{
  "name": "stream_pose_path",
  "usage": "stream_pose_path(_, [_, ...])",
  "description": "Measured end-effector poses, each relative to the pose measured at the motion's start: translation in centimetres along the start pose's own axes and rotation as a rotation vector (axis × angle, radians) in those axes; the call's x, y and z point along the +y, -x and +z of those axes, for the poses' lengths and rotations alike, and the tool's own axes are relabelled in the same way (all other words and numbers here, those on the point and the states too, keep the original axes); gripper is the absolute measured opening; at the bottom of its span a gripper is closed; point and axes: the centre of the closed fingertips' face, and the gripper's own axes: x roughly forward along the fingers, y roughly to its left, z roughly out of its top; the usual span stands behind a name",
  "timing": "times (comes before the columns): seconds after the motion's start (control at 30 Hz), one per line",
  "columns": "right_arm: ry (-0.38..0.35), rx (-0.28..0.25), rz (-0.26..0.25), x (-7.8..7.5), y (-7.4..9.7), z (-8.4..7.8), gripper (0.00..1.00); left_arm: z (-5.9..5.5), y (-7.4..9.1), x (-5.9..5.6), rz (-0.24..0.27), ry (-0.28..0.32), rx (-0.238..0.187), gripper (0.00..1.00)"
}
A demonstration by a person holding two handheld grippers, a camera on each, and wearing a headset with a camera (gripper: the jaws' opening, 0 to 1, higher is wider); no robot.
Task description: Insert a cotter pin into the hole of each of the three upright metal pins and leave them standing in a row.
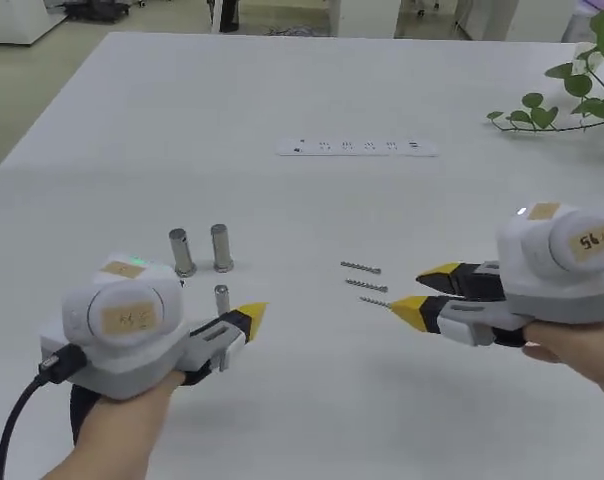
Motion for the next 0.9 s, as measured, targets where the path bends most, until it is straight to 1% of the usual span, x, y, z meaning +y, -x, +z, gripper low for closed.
stream_pose_path(0.1, [0.021, 0.024, 0.008, -0.2, -0.4, -0.2, 0.29, 0.1, 0.4, -0.5, -0.034, -0.031, -0.005, 0.64])
stream_pose_path(0.23, [0.046, 0.062, 0.024, -0.5, -1.0, -0.6, 0.25, -0.1, 1.1, -1.0, -0.078, -0.053, 0.0, 0.71])
stream_pose_path(0.4, [0.07, 0.099, 0.045, -0.7, -1.8, -1.1, 0.24, -0.4, 1.8, -1.2, -0.112, -0.07, 0.002, 0.79])
stream_pose_path(0.57, [0.081, 0.129, 0.071, -0.9, -2.6, -1.4, 0.23, -0.6, 2.3, -1.5, -0.138, -0.1, 0.005, 0.85])
stream_pose_path(0.67, [0.082, 0.136, 0.083, -1.0, -3.1, -1.4, 0.21, -0.5, 2.5, -1.5, -0.151, -0.099, 0.0, 0.89])
stream_pose_path(0.83, [0.103, 0.183, 0.099, -1.1, -4.1, -2.1, 0.19, -0.7, 2.7, -1.6, -0.171, -0.105, 0.0, 0.93])
stream_pose_path(0.9, [0.107, 0.19, 0.106, -1.1, -4.4, -2.2, 0.18, -0.8, 2.8, -1.6, -0.175, -0.109, 0.003, 0.94])
